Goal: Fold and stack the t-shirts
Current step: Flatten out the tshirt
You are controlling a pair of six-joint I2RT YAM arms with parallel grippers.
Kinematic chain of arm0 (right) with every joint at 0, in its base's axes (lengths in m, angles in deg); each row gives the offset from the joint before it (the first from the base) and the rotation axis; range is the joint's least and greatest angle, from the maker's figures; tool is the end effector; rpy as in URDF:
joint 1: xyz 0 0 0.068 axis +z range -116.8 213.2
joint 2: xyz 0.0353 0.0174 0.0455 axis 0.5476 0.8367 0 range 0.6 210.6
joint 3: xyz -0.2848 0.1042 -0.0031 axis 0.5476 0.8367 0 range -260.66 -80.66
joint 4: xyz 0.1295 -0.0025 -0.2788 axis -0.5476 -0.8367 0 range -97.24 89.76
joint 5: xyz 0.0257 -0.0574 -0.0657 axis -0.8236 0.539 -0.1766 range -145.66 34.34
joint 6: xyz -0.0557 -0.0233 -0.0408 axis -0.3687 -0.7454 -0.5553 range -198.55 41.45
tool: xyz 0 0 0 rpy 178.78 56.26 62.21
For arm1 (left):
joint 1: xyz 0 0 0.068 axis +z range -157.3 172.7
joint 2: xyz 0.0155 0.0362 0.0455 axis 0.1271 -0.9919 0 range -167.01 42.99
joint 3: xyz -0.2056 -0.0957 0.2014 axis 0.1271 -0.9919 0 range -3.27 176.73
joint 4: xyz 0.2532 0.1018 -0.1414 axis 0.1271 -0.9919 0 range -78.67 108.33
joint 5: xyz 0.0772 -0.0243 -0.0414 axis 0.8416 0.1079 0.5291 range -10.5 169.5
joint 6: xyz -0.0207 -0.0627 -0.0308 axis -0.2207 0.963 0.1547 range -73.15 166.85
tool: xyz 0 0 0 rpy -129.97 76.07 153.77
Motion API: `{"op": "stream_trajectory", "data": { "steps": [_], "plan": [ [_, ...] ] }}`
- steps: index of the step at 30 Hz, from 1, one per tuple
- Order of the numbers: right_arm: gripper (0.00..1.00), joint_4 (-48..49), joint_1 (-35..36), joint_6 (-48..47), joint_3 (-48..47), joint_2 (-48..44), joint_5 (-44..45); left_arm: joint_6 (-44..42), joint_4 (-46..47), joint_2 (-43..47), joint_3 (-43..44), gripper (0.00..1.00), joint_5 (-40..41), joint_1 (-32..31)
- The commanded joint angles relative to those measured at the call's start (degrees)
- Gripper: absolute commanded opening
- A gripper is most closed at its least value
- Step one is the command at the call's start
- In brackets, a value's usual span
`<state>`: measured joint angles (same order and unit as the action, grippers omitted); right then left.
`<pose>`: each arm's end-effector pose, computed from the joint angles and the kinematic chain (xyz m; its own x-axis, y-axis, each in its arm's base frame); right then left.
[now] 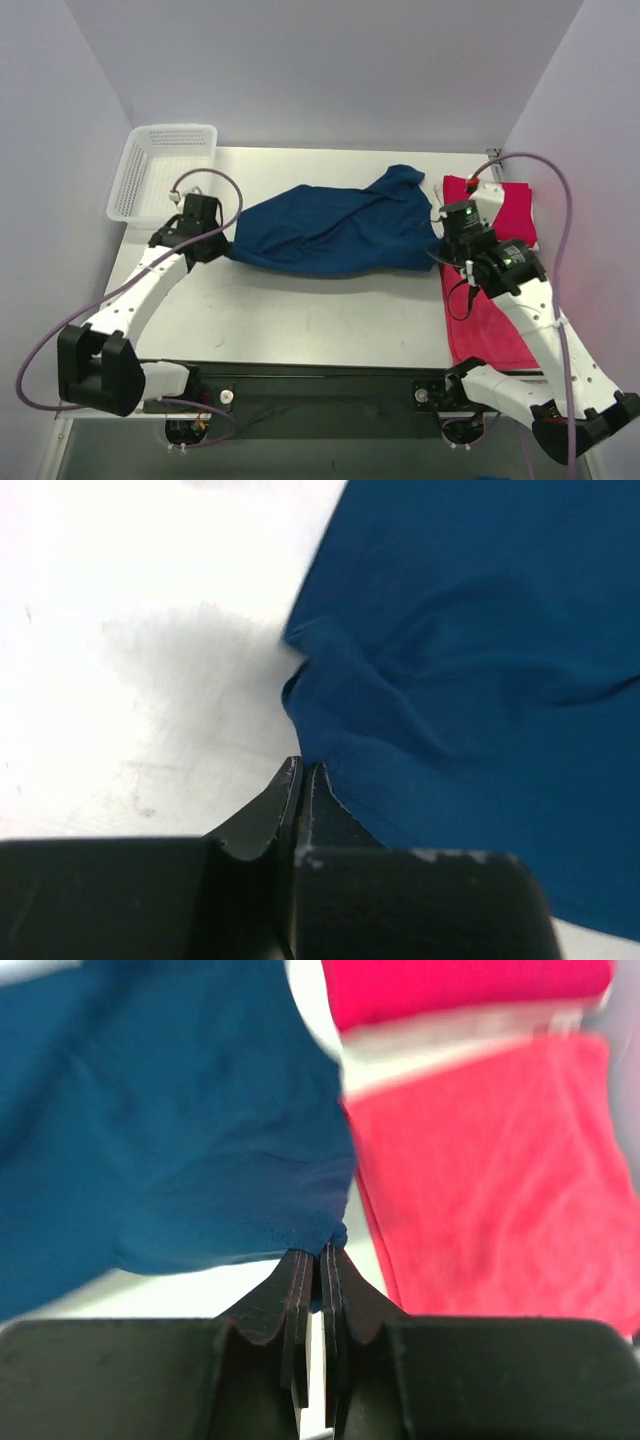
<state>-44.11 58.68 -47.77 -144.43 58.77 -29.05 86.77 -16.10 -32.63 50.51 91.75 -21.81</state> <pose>0.2384 0.0835 0.3734 -0.5148 0.2616 -0.8164 0.2285 0.9597 0.1634 0.3084 -0.0665 0.2353 -0.7014 -0.4662 -0.5391 -0.4164 0.8819 -0.2210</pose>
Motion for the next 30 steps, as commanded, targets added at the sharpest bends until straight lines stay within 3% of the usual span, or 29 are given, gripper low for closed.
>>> {"op": "stream_trajectory", "data": {
  "steps": [1, 9, 15, 24, 30],
  "plan": [
    [0.0, 0.5, -0.7, -4.0, -12.1, -1.1, 6.2, -2.7, -2.1, 6.6, 11.0, 0.0, 3.5, -0.1],
    [0.0, 2.0, -0.8, -15.7, -36.7, 0.5, 8.3, -6.7, -2.7, 11.9, 28.8, 0.0, 5.1, 1.1],
    [0.0, 2.4, -0.7, -18.4, -43.4, -5.7, -1.0, -9.1, -4.1, 18.0, 39.9, 0.0, 6.2, 1.1],
    [0.0, 6.0, -0.8, -20.9, -47.1, -10.1, -12.2, -13.1, -0.3, 26.8, 42.1, 0.0, 2.4, 1.1],
    [0.0, 11.3, -0.9, -26.5, -50.1, -1.1, -9.7, -15.0, 1.6, 20.3, 42.7, 0.0, 4.9, 1.1]
  ]
}}
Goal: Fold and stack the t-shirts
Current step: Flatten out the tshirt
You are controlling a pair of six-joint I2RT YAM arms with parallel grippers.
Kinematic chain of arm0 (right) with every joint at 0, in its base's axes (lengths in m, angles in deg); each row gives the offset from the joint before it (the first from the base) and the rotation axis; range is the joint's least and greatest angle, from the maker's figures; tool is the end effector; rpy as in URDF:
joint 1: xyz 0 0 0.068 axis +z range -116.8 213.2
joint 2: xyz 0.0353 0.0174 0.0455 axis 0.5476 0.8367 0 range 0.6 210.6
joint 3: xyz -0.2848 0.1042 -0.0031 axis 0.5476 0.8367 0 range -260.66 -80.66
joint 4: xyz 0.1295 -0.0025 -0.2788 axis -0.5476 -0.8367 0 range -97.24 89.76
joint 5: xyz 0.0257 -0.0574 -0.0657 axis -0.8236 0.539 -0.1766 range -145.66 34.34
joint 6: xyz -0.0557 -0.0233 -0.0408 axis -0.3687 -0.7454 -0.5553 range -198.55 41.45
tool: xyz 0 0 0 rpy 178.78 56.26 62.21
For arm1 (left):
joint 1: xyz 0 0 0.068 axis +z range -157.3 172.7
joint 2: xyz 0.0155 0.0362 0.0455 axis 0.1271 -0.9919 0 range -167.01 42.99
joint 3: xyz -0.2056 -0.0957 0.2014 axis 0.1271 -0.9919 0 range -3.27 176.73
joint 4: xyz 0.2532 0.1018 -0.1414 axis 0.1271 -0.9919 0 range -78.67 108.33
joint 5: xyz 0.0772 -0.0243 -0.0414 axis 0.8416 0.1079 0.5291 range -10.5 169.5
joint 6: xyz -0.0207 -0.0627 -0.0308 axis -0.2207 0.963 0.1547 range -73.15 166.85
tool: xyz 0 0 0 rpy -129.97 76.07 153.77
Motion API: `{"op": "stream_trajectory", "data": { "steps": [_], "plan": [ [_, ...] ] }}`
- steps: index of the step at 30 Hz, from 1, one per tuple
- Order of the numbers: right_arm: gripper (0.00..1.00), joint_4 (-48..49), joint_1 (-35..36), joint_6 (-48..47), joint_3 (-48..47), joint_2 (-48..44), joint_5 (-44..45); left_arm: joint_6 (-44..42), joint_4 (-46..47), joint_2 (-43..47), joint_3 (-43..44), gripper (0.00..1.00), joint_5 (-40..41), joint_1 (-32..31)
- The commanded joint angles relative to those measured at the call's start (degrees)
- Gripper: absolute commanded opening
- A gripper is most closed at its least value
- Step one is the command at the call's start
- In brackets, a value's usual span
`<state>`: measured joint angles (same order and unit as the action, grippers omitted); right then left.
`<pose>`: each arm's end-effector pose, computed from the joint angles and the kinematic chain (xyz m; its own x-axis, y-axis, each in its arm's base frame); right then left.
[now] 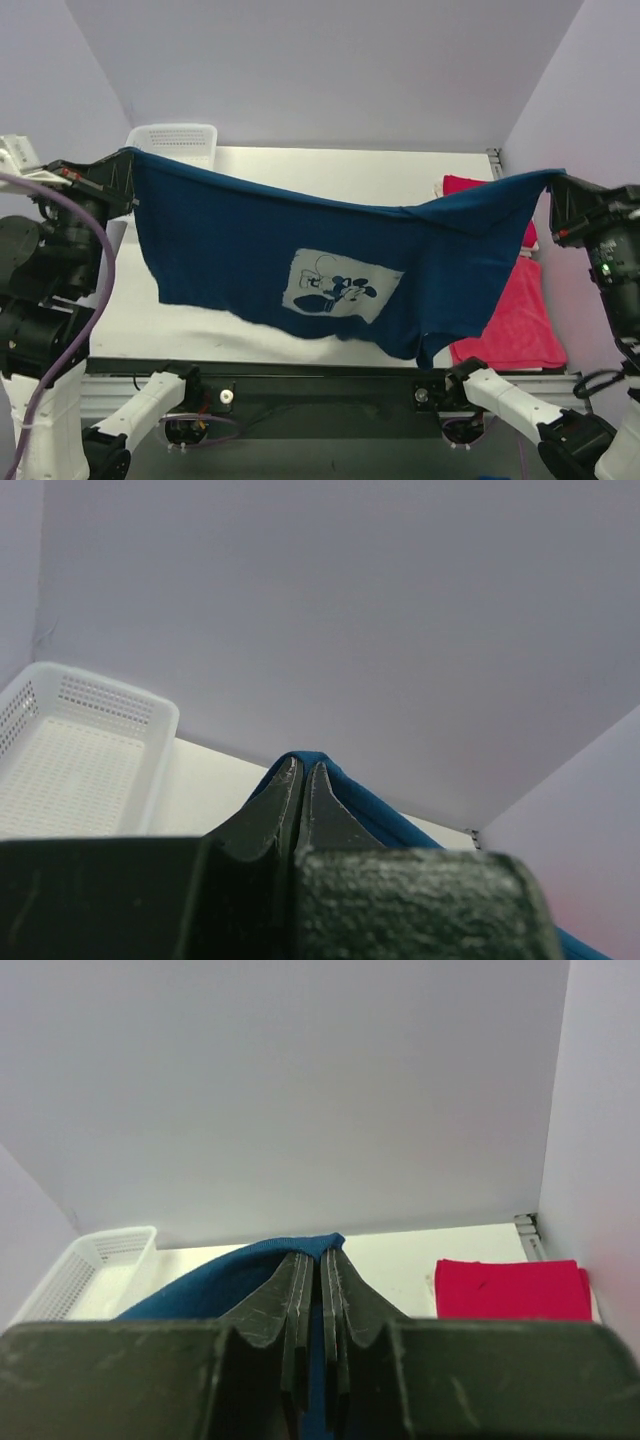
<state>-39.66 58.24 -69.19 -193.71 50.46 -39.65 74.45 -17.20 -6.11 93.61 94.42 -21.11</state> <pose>0.0338 -0.0026 0.6816 0.3313 0.3273 -0.8849 -0.2352 0.9369 0.2585 0.1094 -0.0108 0.6225 0.1890 -0.5074 -0.8407 0.0833 0.8614 -0.5011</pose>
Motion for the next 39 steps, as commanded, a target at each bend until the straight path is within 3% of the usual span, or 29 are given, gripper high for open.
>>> {"op": "stream_trajectory", "data": {
  "steps": [1, 10, 15, 21, 32, 39],
  "plan": [
    [0.0, 7.2, -0.3, -5.9, -1.7, 11.4, 1.6, -2.8, 4.0, -7.3, -0.7, 0.0, 2.3, 0.4],
    [0.0, 7.8, -2.8, -14.8, -21.7, 35.3, 5.0, -1.7, 8.9, -20.3, -2.6, 0.0, 3.3, 1.4],
    [0.0, 9.1, -5.8, -14.4, -25.2, 38.3, 1.9, -1.0, 8.8, -25.5, 0.1, 0.0, 0.5, 3.7],
    [0.0, 10.9, -5.9, -14.3, -22.0, 33.6, 0.2, -0.8, 8.3, -23.0, -0.4, 0.0, -1.3, 6.3],
    [0.0, 12.6, -6.0, -14.1, -3.1, 8.7, -2.6, -1.1, 3.2, -10.1, -2.8, 0.0, -4.6, 7.7],
    [0.0, 12.4, -5.9, -16.5, -0.3, -0.9, -5.2, -2.4, -0.9, -2.9, -2.0, 0.0, -6.2, 7.7]
  ]
}}
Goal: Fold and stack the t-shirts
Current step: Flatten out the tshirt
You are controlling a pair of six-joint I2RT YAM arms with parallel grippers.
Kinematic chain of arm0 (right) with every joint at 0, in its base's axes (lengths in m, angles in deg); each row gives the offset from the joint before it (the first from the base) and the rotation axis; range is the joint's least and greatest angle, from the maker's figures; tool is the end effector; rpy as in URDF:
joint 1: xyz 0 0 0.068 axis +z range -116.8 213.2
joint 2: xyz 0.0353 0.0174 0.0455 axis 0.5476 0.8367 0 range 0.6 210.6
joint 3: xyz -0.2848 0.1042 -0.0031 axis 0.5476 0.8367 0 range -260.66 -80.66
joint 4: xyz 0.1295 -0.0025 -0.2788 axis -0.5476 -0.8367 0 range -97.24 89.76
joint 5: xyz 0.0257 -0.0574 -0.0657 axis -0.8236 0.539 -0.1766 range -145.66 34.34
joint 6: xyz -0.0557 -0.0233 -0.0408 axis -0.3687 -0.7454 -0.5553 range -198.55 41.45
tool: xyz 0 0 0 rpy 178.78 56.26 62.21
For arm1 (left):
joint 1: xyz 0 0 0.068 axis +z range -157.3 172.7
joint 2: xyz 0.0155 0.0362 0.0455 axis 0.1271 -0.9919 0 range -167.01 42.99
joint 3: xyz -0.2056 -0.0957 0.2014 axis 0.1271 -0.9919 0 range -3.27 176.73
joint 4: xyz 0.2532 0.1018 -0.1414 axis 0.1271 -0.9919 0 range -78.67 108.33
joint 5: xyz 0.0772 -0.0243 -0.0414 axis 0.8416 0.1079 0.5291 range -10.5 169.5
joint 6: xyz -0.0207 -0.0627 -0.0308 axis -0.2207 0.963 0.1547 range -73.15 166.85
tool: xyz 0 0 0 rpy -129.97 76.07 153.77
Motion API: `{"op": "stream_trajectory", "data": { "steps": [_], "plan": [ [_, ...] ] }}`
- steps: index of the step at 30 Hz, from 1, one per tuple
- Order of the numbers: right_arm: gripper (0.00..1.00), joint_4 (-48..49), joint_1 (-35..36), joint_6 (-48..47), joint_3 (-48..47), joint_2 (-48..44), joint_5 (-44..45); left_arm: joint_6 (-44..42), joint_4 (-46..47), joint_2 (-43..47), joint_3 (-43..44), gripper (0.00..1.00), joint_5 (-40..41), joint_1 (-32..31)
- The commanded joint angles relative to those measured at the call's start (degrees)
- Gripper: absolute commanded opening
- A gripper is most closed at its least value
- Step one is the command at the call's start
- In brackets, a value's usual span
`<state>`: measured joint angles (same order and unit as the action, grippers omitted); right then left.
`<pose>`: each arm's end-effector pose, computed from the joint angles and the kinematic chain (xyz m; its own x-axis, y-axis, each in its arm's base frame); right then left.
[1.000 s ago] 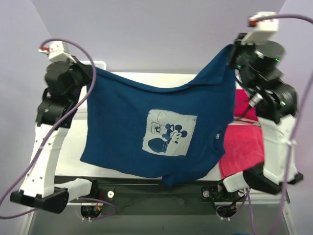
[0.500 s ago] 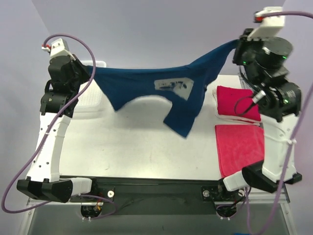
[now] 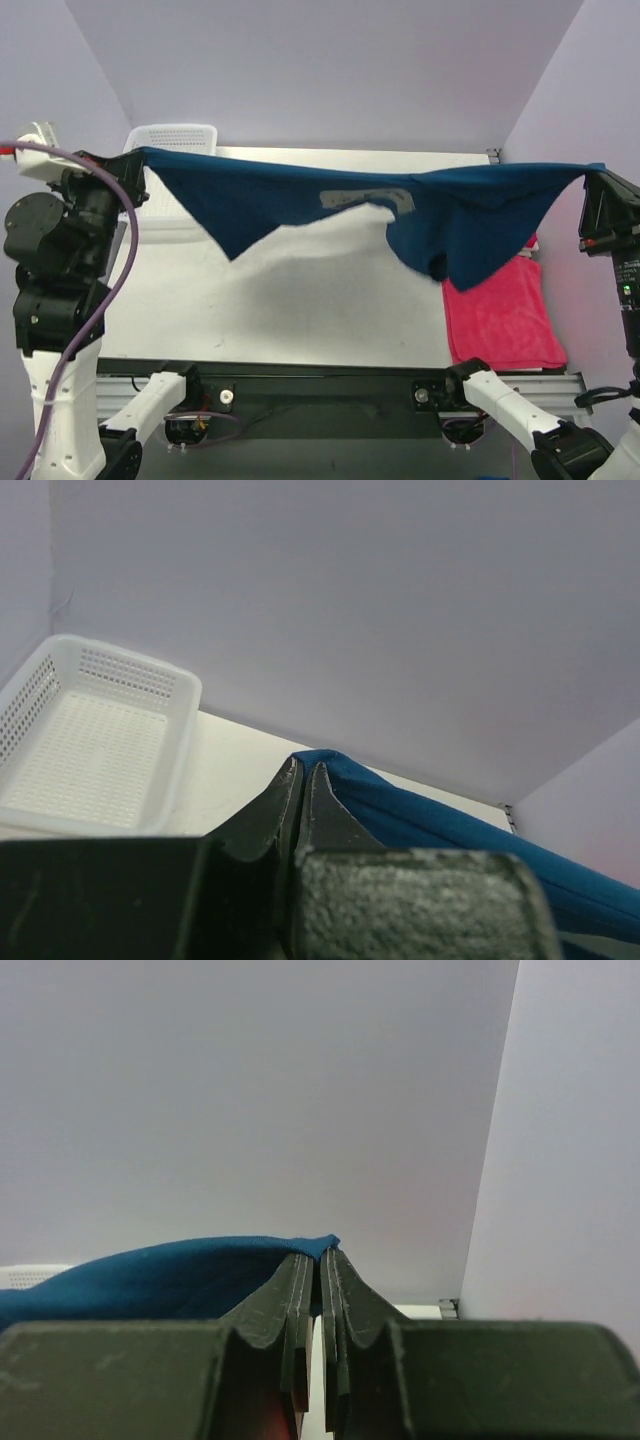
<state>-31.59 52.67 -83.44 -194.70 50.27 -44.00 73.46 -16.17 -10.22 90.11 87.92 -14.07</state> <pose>0.0169 -0.0070 0.7019 0.5261 0.0975 -0.8448 -0.1223 0.9918 0.0383 0.1618 -0.0102 0.5984 0.1003 -0.4581 -0.8832 0.0188 0.8884 -0.4586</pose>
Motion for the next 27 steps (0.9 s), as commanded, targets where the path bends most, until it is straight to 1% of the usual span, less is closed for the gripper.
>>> {"op": "stream_trajectory", "data": {
  "steps": [1, 5, 7, 11, 12, 14, 15, 17, 18, 20, 21, 23, 24, 25, 26, 27],
  "plan": [
    [0.0, 4.4, -0.4, -2.2, 0.5, -1.0, -1.9, -1.7, -2.0, 1.6, 2.3, 0.0, 0.3, 0.6],
    [0.0, 5.7, -0.3, -2.8, -2.4, 0.2, -3.1, -2.7, -2.1, 0.7, 6.3, 0.0, 0.6, 0.5],
    [0.0, 6.7, -0.4, -3.2, -3.4, 3.0, -3.2, -3.1, -1.7, -1.8, 8.8, 0.0, 0.6, 0.5],
    [0.0, 11.6, -0.3, -4.5, -3.8, 10.2, -2.0, -3.1, 0.5, -7.9, 10.5, 0.0, 0.4, 0.5],
    [0.0, 12.4, -0.4, -4.9, -3.5, 13.8, -1.7, -3.1, 1.8, -10.7, 10.2, 0.0, 0.4, 0.6],
    [0.0, 14.6, -0.4, -5.6, -2.7, 17.7, -0.9, -2.4, 3.7, -13.2, 8.5, 0.0, -0.2, 0.5],
    [0.0, 15.5, -0.4, -5.7, -1.9, 21.6, 0.2, -2.2, 6.3, -15.6, 5.4, 0.0, -0.4, 0.4],
    [0.0, 19.0, -1.4, -5.3, 1.9, 25.3, 0.3, -1.3, 8.4, -18.1, 2.3, 0.0, -0.3, 0.3],
    [0.0, 20.4, -2.0, -4.6, 3.2, 29.0, -0.7, -0.6, 10.4, -20.9, -1.4, 0.0, 1.3, 0.1],
    [0.0, 23.4, -4.0, -2.3, 5.8, 33.1, -1.7, 1.4, 13.2, -24.2, -5.3, 0.0, 1.0, -0.3],
    [0.0, 23.8, -4.9, -1.4, 5.7, 38.2, -2.3, 1.9, 15.8, -28.1, -6.7, 0.0, 0.5, -0.7],
    [0.0, 24.5, -7.0, 0.7, 4.0, 43.8, -4.1, 2.0, 17.3, -33.0, -8.8, 0.0, 1.9, -2.0],
    [0.0, 24.7, -7.6, 1.4, 2.9, 49.7, -4.8, 2.0, 18.0, -38.4, -8.8, 0.0, 2.6, -2.5],
    [0.0, 24.8, -8.3, 1.9, 1.6, 52.8, -6.2, 2.0, 18.1, -41.2, -8.0, 0.0, 3.5, -2.6],
    [0.0, 25.2, -8.7, 3.0, -2.2, 56.0, -6.6, 2.3, 18.3, -44.1, -7.3, 0.0, 4.4, -2.6],
    [0.0, 25.0, -9.6, 3.6, -4.6, 62.6, -7.6, 2.7, 18.4, -49.5, -6.1, 0.0, 6.2, -2.7]
  ]
}}
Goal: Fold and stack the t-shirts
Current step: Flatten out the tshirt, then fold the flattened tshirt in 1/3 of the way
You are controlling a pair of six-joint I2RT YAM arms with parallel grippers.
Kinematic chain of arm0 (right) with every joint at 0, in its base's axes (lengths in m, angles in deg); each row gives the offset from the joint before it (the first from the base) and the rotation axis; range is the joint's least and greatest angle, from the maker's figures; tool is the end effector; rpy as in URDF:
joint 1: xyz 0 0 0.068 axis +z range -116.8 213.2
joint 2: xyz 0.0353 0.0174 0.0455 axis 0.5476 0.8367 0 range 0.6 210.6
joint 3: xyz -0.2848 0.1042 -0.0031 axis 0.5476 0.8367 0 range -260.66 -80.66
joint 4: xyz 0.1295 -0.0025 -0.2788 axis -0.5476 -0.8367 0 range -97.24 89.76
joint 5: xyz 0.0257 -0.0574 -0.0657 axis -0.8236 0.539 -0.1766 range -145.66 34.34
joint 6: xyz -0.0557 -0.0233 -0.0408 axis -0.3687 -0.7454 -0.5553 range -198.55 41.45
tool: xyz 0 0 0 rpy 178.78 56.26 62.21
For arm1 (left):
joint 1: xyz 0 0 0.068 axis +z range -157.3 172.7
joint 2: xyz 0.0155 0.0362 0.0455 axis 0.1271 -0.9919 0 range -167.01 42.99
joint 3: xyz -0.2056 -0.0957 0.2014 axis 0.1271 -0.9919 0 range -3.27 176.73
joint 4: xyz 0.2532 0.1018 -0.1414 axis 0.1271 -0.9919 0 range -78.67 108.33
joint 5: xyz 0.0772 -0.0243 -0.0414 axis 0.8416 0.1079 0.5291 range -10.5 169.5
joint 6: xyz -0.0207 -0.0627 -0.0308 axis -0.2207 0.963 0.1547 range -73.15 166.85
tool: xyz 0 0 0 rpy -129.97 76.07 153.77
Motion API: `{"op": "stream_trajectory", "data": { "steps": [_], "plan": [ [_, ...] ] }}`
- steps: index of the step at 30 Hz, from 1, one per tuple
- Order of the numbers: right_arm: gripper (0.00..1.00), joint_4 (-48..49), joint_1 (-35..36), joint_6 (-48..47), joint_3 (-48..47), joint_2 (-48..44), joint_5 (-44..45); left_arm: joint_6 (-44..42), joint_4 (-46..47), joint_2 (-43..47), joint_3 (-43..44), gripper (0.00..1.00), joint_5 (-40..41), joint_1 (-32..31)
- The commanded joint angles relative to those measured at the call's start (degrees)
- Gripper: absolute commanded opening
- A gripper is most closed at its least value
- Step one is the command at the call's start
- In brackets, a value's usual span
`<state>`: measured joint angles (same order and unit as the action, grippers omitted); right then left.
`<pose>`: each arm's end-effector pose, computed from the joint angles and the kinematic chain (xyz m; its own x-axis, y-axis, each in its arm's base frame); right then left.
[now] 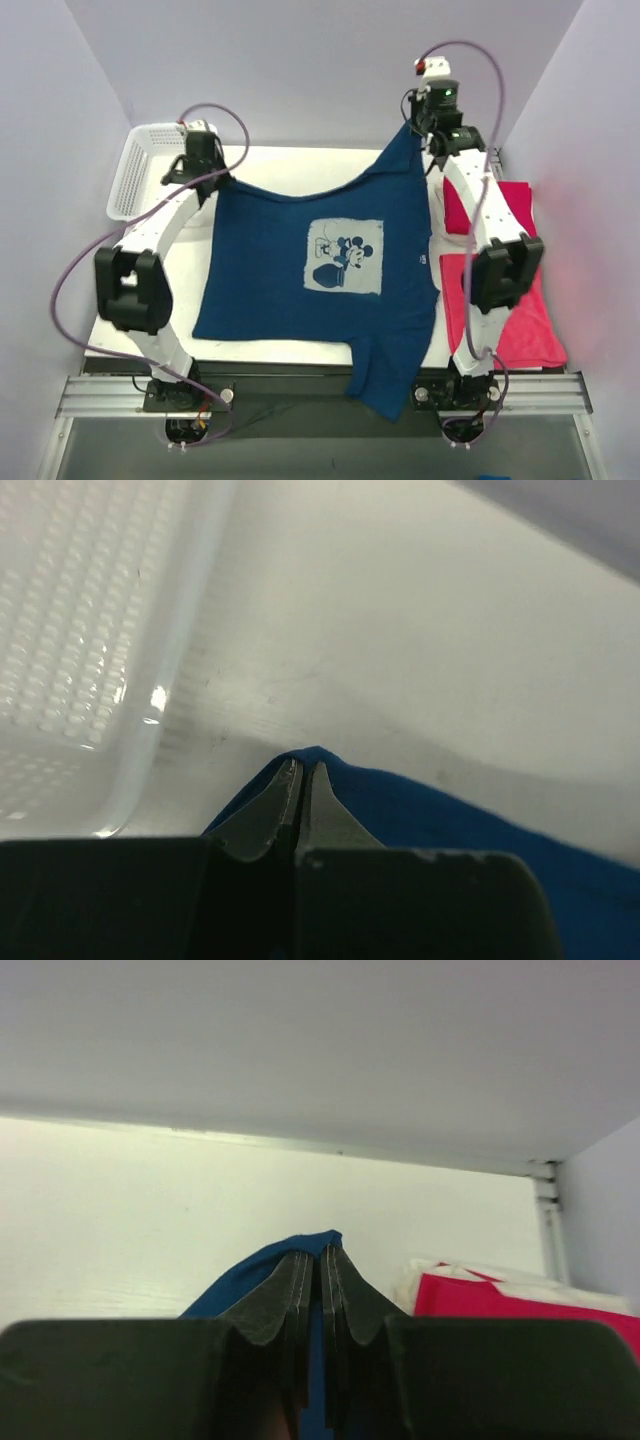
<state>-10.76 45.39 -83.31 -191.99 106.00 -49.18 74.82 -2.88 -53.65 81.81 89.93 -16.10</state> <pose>0.5078 0.1027 0.4775 -0.0697 -0.0993 -0.9926 -0.1060 0.9901 -0.0917 0.4622 -0.0604 0.3345 -0.4724 -0.3936 -0.7886 -0.2508 0.9178 -0.3078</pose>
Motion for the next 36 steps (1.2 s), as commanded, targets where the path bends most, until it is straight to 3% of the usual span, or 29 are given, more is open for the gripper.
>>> {"op": "stream_trajectory", "data": {
  "steps": [1, 6, 9, 16, 28, 36],
  "plan": [
    [0.0, 4.0, -2.8, 3.9, -10.4, 10.2, -3.0, 1.6, 5.4, -8.8, 3.5, 0.0, 4.8, -0.5],
    [0.0, 4.5, -4.4, 8.3, -27.6, 28.7, -6.0, 0.3, 4.7, -26.0, 19.0, 0.0, 8.4, 0.0],
    [0.0, 9.9, -4.9, 10.3, -26.4, 31.5, -6.0, -1.1, 1.6, -34.5, 31.0, 0.0, 9.7, 0.1],
    [0.0, 17.7, -7.9, 18.8, -21.0, 31.9, -9.6, -2.3, 1.2, -45.2, 46.2, 0.0, 9.6, 2.3],
    [0.0, 14.8, -10.0, 22.5, -15.5, 28.4, -11.6, -1.2, 2.2, -46.6, 50.5, 0.0, 2.5, 4.7],
    [0.0, 14.2, -10.1, 24.8, -2.8, 19.0, -12.9, -1.8, 1.7, -45.4, 47.8, 0.0, -0.4, 4.8]
  ]
}}
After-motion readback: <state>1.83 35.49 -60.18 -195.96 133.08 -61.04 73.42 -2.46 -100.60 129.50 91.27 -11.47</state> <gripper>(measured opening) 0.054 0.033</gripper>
